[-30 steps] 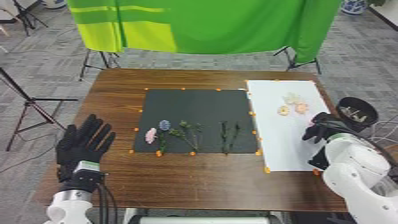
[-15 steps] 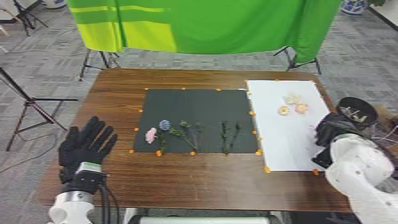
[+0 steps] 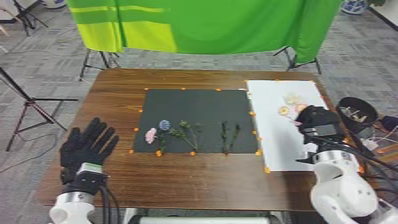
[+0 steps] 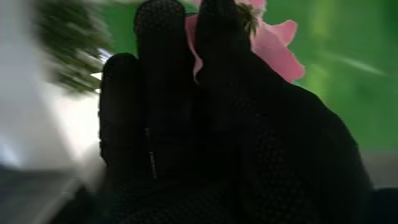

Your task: Arrange flowers

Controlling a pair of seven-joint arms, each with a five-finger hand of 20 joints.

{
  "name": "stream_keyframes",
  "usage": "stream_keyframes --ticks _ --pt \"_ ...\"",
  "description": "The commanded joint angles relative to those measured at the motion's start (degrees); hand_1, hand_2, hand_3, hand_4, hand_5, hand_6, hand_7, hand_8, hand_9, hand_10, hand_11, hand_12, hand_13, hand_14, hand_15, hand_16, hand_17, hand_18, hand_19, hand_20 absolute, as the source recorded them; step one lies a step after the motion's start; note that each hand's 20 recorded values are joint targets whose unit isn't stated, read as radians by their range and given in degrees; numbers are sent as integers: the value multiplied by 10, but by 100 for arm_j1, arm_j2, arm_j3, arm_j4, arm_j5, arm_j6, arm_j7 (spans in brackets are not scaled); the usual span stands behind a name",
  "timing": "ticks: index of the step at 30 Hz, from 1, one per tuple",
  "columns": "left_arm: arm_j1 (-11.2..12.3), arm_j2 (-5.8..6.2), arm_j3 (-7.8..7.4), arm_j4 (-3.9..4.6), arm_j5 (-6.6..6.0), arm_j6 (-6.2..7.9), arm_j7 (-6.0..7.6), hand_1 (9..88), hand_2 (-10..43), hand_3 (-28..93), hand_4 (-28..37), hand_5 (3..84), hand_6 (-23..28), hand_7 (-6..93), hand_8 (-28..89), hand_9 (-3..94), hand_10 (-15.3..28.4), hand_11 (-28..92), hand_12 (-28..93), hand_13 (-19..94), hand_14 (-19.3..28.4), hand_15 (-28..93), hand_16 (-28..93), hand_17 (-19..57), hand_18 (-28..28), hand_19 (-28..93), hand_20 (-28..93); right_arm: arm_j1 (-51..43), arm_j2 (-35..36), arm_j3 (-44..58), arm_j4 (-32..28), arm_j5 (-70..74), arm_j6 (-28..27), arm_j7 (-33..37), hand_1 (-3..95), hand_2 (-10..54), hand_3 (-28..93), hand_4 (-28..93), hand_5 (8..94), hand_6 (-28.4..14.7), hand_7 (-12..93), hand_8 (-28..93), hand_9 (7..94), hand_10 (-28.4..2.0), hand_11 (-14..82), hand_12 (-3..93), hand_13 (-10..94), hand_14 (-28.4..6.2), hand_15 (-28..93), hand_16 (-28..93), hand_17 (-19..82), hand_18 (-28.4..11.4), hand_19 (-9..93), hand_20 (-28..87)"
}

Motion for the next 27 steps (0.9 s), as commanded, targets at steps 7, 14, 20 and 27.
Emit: stream_keyframes --ticks 7,14,20,27 --pt "19 -22 76 15 46 19 -131 274 159 706 -283 456 101 142 -76 354 155 275 136 260 173 466 -58 -66 166 412 170 2870 -1183 -2522 212 382 -827 -949 662 -95 727 -283 749 42 211 -23 889 -75 59 364 789 -39 213 454 274 -149 778 217" --pt "-66 31 139 43 35 29 -189 274 159 705 -283 455 101 142 -76 353 155 275 136 260 172 466 -58 -66 165 412 170 3542 -1683 -3369 753 316 -1035 -830 661 -95 730 -283 748 41 211 -25 888 -77 58 363 784 -41 212 454 272 -155 765 231" --pt "-194 35 185 100 62 -7 -266 273 159 705 -283 457 102 131 -78 359 157 257 123 260 173 458 -61 -65 165 409 168 4050 -1963 -4171 1403 -171 -989 -716 664 -95 731 -283 748 36 204 -27 886 -84 56 359 779 -46 211 449 276 -165 762 242" --pt "-255 84 222 110 48 1 -288 273 160 703 -283 457 102 122 -75 361 159 247 120 260 173 456 -60 -65 164 410 166 4206 -2139 -4425 1653 -510 -1287 -548 668 -95 726 -283 742 33 196 -31 878 -89 54 357 768 -49 207 444 276 -167 765 241"
